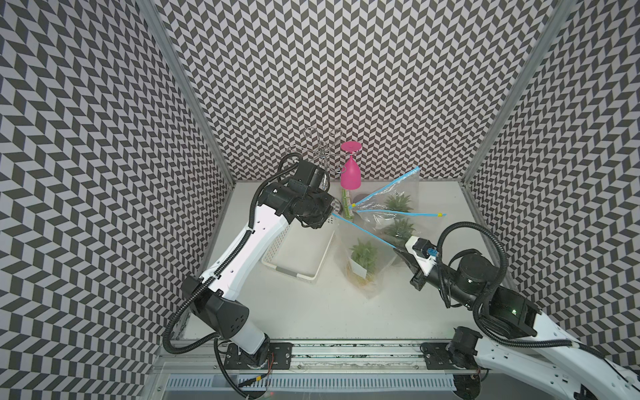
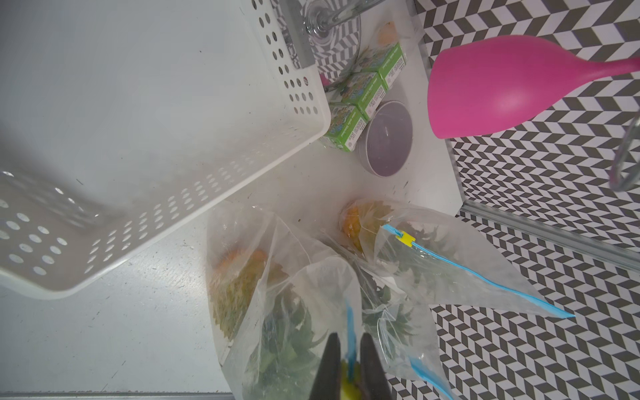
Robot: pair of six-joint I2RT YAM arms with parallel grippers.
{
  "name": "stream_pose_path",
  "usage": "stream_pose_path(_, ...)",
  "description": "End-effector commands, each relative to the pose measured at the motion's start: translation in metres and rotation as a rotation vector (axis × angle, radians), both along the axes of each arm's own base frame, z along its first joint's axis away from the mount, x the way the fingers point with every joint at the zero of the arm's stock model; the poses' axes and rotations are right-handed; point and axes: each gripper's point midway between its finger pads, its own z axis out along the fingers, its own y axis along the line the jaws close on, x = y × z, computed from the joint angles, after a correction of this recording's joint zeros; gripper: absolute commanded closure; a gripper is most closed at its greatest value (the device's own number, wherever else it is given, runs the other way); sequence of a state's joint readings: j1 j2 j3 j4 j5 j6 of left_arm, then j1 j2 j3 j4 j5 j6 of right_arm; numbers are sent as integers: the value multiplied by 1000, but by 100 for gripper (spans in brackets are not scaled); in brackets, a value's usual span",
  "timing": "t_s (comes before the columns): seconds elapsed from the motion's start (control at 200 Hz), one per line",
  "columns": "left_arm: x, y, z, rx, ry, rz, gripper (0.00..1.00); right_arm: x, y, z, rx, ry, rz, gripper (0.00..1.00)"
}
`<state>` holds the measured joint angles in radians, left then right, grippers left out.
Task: Open the zip-top bag and take out the pineapple
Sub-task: Unzip the zipper on the zipper food storage bag, then open the zipper of the food storage bag at the center of the board.
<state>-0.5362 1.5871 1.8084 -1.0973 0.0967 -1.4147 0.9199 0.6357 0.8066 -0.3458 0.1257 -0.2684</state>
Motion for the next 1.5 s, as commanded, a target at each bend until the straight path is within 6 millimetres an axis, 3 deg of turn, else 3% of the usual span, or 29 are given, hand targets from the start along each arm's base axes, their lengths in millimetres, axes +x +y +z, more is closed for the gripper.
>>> stream_pose_path(0.0, 21, 28, 9, 90, -95, 73, 94, -7, -4, 23, 71, -43, 15, 100)
stream_pose_path(0.27, 17, 18, 16, 83, -128, 20, 99, -14, 5, 17, 52, -32, 79, 100)
stream_pose_path(0.511, -10, -16, 34, 50, -163, -85, 100, -11, 19, 12, 37, -15, 113, 100)
stream_pose_path(0.761, -28, -21, 38, 60, -168, -127, 100, 2, 21, 11, 36, 5, 60, 100)
stream_pose_path(0.946, -37, -21, 38, 72, -174, -135, 100, 4, 5, 17, 105, 92, -25, 100)
stream_pose_path(1.056, -37, -19, 39, 79, -182, -129, 100, -5, -5, 25, 148, 195, -44, 73)
stream_pose_path(1.172, -38, -22, 39, 67, -181, -142, 100, -10, 2, 37, 169, 293, -20, 67)
stream_pose_path(1.207, -39, -22, 39, 67, -182, -144, 100, -10, 8, 41, 173, 322, -5, 69)
stream_pose_path(1.302, -40, -22, 40, 65, -185, -146, 100, 1, 28, 39, 167, 408, -15, 90)
stream_pose_path(1.377, -42, -22, 41, 62, -186, -149, 100, 10, 45, 40, 149, 447, -10, 100)
stream_pose_path(1.497, -45, -23, 40, 59, -186, -152, 100, 21, 66, 36, 121, 506, -8, 100)
